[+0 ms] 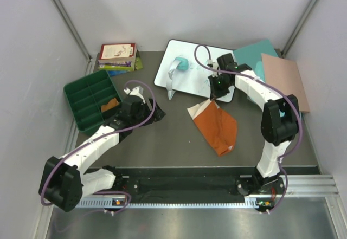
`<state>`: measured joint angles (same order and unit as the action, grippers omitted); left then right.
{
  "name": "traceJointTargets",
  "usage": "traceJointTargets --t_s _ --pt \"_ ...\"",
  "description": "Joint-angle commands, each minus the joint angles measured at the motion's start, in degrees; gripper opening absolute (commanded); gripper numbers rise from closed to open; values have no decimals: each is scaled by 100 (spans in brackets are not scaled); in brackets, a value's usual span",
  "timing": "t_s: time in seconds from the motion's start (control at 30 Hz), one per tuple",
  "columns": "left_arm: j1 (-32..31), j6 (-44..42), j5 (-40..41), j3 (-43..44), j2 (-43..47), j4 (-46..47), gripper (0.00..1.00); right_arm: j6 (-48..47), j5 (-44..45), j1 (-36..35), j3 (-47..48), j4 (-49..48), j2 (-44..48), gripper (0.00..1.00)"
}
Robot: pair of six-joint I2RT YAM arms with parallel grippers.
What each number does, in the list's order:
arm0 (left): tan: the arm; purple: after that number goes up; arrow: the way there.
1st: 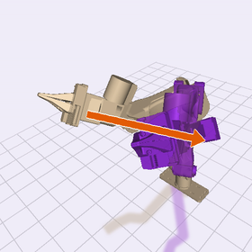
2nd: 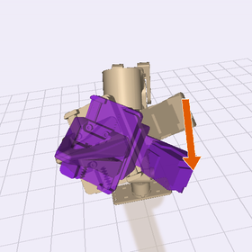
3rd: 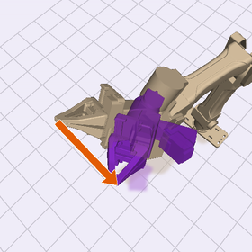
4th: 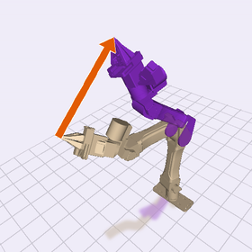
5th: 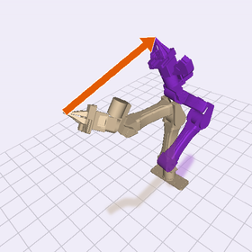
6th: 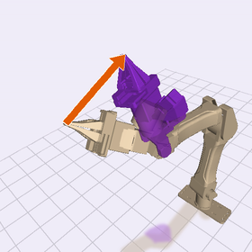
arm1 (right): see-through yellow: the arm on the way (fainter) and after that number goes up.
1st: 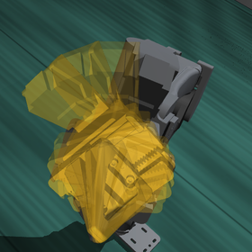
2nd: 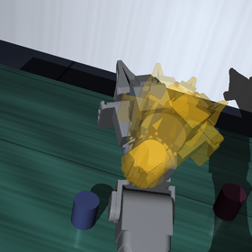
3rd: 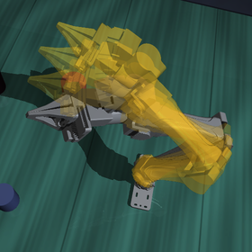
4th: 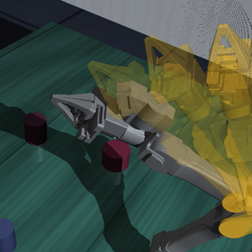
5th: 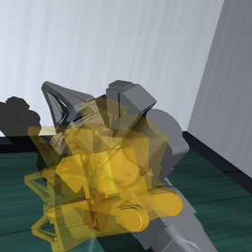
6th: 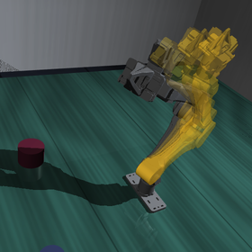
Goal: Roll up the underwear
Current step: Fold the underwear at the center of the board.
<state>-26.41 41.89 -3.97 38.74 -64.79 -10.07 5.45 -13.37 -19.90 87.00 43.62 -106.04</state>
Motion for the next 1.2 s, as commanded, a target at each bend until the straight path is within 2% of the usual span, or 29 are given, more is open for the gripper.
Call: traceJointTargets --t_s 0.0,0.33,0.57,0.73,0.77,0.8,0.87,0.9,1.0,1.17 --pt "-30 30 10 -16 -33 330 82 -159 203 74 282 235 -277 0" --pt "-48 30 45 -25 -51 312 82 -9 466 74 238 -116 -462 0" --pt "-145 82 89 -42 -104 338 82 105 1002 65 195 -266 -435 0" --pt "-241 109 221 -77 -147 478 82 202 1090 74 -271 -749 -154 0" --pt "-259 118 212 -77 -252 549 82 219 1125 74 -245 -697 -171 5" --pt "-276 126 186 -69 -340 715 82 263 1160 74 -158 -627 -224 18" --pt "-399 162 151 10 -681 882 82 289 1161 74 -113 -478 -216 29" --pt "-521 170 159 106 -805 953 82 298 1135 83 -174 -485 -172 39" --pt "-715 214 81 326 -1315 1471 82 290 985 74 -437 -582 249 48" --pt "-874 241 -25 687 -1922 1735 81 272 555 74 -658 -433 846 51"
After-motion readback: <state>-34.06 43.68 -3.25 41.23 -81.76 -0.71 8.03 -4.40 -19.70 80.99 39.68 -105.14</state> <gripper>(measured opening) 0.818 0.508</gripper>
